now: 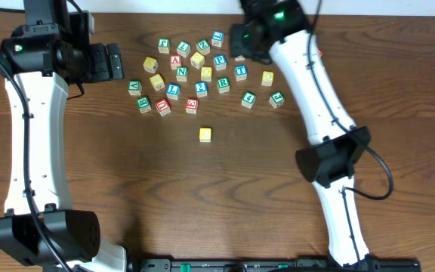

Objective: Spell out CORL
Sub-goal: 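Move the right gripper to the yellow O block and grasp it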

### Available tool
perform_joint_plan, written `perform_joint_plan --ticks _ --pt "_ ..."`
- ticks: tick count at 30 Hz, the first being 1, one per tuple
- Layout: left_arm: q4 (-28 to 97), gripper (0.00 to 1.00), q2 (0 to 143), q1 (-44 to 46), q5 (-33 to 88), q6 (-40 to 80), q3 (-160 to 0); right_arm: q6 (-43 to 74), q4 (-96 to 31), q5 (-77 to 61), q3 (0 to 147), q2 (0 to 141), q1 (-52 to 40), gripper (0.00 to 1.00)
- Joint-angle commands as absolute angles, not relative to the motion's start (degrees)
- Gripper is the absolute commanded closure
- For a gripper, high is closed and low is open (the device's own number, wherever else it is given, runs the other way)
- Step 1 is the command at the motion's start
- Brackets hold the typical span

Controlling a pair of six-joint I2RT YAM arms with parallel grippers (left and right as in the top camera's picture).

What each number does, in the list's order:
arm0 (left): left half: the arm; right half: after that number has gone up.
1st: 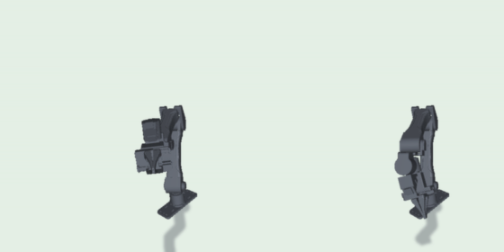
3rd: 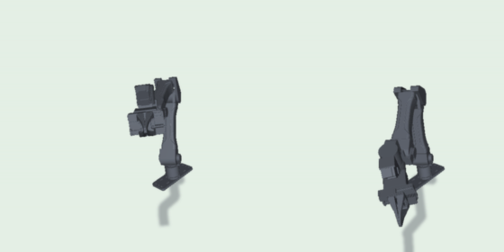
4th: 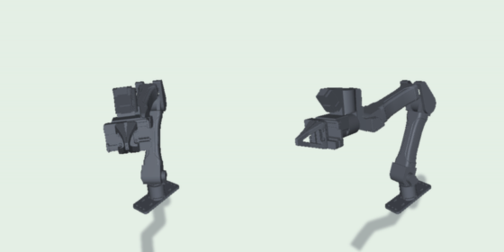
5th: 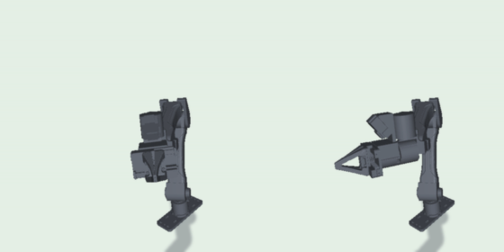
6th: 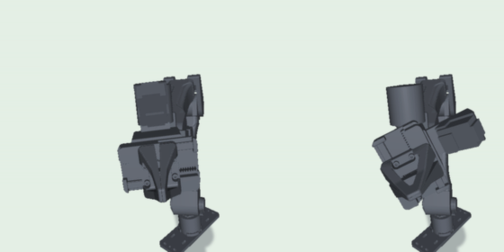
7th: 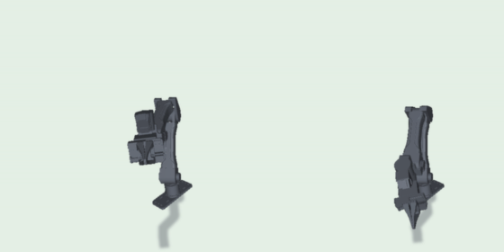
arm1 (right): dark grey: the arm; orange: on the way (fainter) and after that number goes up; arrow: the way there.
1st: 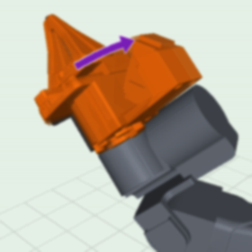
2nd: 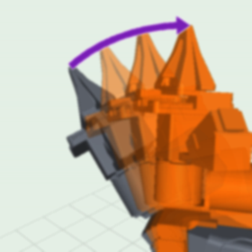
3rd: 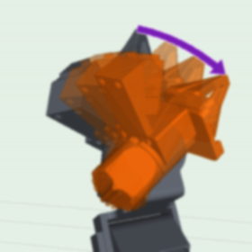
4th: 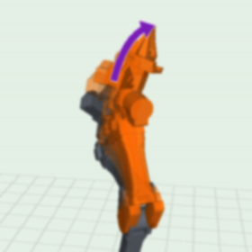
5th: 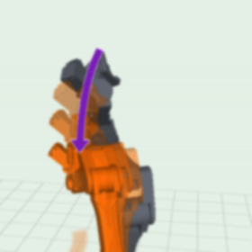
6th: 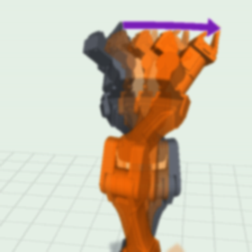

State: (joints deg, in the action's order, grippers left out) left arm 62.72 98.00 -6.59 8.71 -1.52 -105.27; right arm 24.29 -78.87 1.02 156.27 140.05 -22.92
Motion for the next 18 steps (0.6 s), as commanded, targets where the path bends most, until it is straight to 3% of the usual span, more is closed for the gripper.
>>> perform_joint_plan --ticks 1,7,18 --pt "62.8 0.03 98.1 -6.4 9.0 -1.9 -106.7 21.3 -79.4 -0.9 155.4 139.2 -19.0 0.44" --pt "62.8 0.02 98.1 -6.4 9.0 -1.9 -106.7 20.2 -78.5 -2.5 148.3 139.2 -15.6 0.44" --pt "62.8 0.02 98.1 -6.4 9.0 -1.9 -106.7 17.0 -60.9 -3.2 129.6 139.2 -14.7 0.41"
